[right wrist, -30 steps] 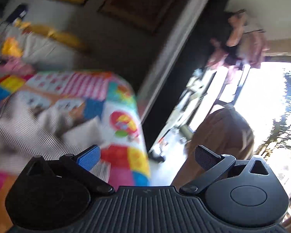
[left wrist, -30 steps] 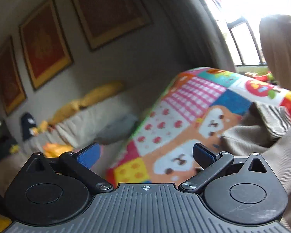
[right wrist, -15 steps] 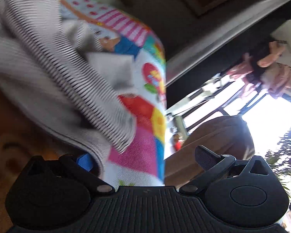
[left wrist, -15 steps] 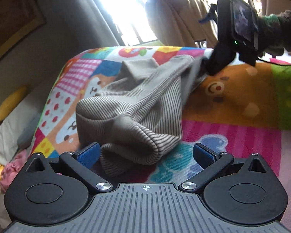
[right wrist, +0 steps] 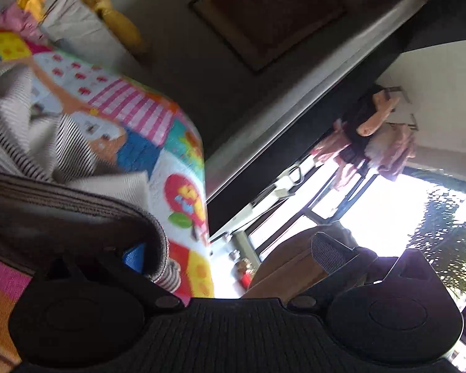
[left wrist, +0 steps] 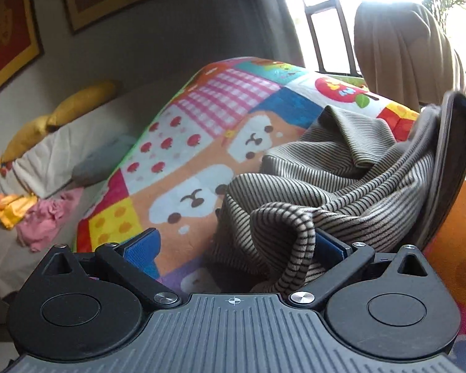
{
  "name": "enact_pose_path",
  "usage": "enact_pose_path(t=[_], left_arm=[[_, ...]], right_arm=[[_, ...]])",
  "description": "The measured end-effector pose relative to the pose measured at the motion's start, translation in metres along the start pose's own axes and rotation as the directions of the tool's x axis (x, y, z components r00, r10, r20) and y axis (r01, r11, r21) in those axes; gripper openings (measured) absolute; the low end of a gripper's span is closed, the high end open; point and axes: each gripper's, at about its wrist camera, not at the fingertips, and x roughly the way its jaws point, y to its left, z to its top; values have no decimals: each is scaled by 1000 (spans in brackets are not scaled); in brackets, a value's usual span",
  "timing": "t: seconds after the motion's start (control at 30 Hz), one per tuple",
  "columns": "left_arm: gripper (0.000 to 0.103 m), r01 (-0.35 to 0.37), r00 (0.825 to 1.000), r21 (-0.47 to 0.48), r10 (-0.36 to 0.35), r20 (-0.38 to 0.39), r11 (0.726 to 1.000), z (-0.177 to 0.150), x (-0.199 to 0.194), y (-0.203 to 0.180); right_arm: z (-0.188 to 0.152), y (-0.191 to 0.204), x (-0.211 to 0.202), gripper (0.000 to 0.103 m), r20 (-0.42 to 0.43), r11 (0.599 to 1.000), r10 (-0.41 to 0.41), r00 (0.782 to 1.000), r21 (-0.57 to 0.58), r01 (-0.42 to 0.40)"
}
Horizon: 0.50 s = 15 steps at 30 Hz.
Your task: Fold clothes
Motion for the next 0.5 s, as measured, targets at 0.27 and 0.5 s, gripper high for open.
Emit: enact_pose_path(t=[0.27,0.5], left_arm=[[103,-58,997,-35,60,56,998,-12,-36,11],[103,104,992,29,-105,68,994,-45,-83,-16]], right_arm=[[51,-41,-28,103,167,987,-114,979,131,93],[48,-26,-25,103,169,993,-100,981,77,88]])
